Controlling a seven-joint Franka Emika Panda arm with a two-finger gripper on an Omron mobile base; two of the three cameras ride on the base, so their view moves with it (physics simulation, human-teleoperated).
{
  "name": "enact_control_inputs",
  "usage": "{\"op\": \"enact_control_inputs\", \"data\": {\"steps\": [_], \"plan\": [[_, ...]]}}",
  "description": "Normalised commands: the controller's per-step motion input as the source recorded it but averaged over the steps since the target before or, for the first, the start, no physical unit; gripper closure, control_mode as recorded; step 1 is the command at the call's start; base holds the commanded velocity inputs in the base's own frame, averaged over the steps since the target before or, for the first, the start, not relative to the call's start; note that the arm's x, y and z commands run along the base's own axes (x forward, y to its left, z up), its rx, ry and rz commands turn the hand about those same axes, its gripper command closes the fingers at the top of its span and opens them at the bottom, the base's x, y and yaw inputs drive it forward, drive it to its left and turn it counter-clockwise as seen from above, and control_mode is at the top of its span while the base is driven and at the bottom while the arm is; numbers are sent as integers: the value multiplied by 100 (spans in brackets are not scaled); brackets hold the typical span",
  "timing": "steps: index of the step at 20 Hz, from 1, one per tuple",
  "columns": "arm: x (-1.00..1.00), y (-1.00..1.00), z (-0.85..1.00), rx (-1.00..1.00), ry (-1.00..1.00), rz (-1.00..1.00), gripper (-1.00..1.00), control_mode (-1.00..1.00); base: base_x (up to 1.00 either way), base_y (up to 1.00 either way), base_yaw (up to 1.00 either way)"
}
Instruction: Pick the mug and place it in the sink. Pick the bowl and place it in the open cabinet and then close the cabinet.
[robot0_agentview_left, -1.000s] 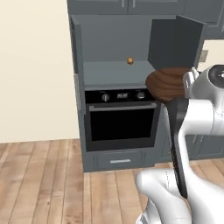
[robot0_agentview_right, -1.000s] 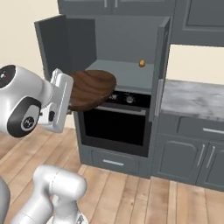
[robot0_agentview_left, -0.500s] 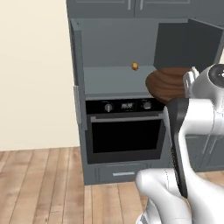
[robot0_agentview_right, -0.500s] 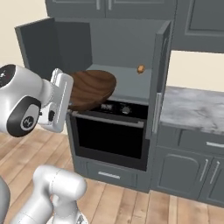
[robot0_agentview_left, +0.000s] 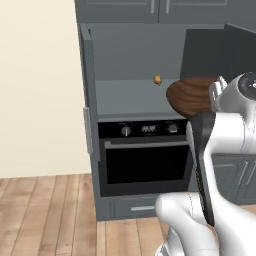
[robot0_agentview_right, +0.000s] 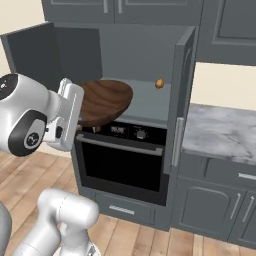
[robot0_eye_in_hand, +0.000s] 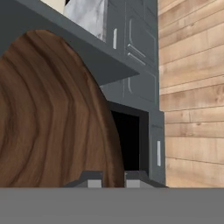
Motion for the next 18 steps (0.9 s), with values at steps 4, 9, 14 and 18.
{"op": "enact_control_inputs", "data": {"steps": [4,9,14,18], "plan": [[0,0,0,0,0,0,100,100,9,-11,1],[0,0,0,0,0,0,100,100,45,0,0],[0,0,0,0,0,0,100,100,76,-1,0],[0,0,0,0,0,0,100,100,48,1,0]]}}
